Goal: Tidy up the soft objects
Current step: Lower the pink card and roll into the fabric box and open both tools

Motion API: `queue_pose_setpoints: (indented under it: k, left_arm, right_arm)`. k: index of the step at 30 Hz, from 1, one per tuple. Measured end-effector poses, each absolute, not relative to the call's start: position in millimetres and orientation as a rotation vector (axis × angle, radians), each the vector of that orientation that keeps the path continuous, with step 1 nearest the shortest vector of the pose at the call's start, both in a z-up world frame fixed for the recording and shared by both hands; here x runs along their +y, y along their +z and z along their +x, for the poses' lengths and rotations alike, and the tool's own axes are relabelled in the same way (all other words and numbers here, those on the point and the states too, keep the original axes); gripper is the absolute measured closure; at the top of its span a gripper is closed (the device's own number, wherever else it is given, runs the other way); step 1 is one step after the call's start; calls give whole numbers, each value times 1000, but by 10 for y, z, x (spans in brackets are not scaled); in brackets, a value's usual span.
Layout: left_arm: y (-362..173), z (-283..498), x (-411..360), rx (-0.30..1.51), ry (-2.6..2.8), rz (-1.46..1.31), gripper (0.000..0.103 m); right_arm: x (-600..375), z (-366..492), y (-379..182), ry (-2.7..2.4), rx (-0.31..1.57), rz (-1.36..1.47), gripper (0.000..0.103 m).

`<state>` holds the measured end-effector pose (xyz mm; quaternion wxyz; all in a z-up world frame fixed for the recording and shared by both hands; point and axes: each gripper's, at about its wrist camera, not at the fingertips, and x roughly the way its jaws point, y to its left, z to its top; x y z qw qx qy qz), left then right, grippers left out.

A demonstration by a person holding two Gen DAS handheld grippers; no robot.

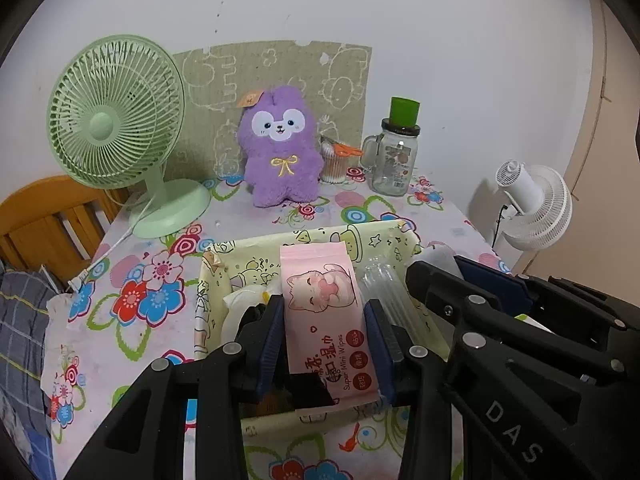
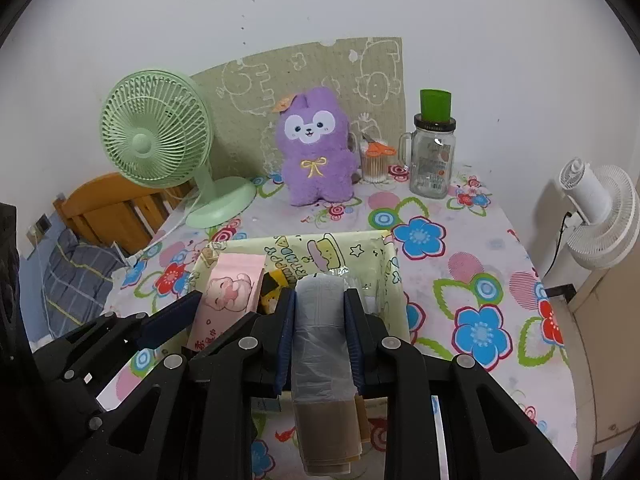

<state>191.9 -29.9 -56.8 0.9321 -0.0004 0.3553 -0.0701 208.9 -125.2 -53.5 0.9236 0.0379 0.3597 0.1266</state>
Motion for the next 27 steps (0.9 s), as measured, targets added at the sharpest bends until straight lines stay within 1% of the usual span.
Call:
queue_pose_setpoints:
  k: [8, 10, 12, 14, 15, 20, 23, 25, 27]
  left_arm:
    - [-712, 2107, -263, 756, -123, -19, 61]
    - [-739, 2143, -255, 760, -118, -21, 59]
    - [-765, 2178, -241, 765, -115, -23, 58]
    - [-785, 2199, -224, 774, -109, -28, 46]
    - [-797, 2207, -213, 781, -107, -29, 38]
    - [-852, 2238, -169, 805, -84, -19, 37]
    - [-882, 2246, -128, 818, -71, -15, 31]
    - [-889, 2231, -117, 828, -62, -3, 24]
    - [-874, 2199, -108, 819, -67, 5, 23]
  right_arm:
    - [-1189, 2256, -657, 263, 769, 68, 75]
    - [-1171, 2295, -683, 267, 775, 65, 75]
    - [-1154, 2332, -710, 272, 780, 66, 75]
    - [-1126, 2366, -737, 281, 786, 66, 75]
    - [-1114, 2386, -756, 286, 789, 69, 75]
    - [-1050, 2483, -832, 298, 806, 73, 75]
    - [-1015, 2529, -859, 309, 810, 80, 76]
    - [-985, 2554, -881, 314, 811, 75, 76]
    - [-944, 2579, -914, 306, 816, 62, 76]
